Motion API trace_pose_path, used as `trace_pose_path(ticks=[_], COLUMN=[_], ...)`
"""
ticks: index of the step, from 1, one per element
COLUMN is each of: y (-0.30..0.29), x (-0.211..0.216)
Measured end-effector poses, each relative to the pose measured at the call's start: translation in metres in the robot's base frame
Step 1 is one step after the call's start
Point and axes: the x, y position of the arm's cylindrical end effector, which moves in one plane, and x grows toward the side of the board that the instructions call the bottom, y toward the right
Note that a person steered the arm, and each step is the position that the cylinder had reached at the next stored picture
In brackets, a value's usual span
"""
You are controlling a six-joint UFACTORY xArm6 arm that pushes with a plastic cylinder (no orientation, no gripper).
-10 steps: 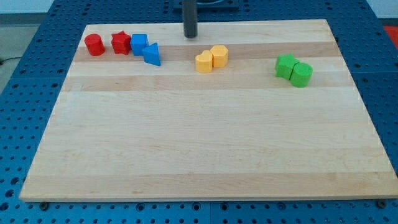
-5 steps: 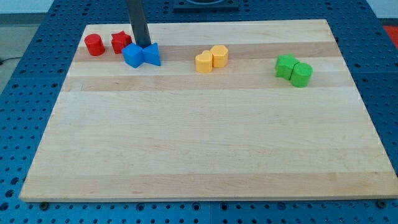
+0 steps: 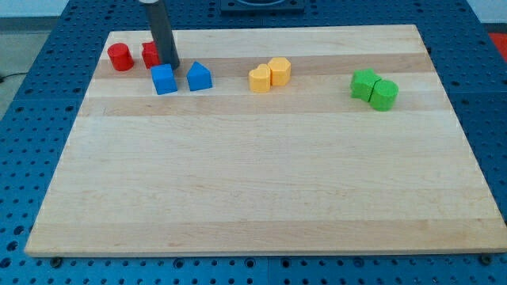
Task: Push blue blocks below red star
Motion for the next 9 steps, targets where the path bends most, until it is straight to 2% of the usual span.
trace_pose_path(ticks=[1,2,5,7,8,9], y=[0.018,0.026,0.012,0.064,0.104,0.099], x=[0.065,0.104,0.038,-0.027,-0.023,-0.004])
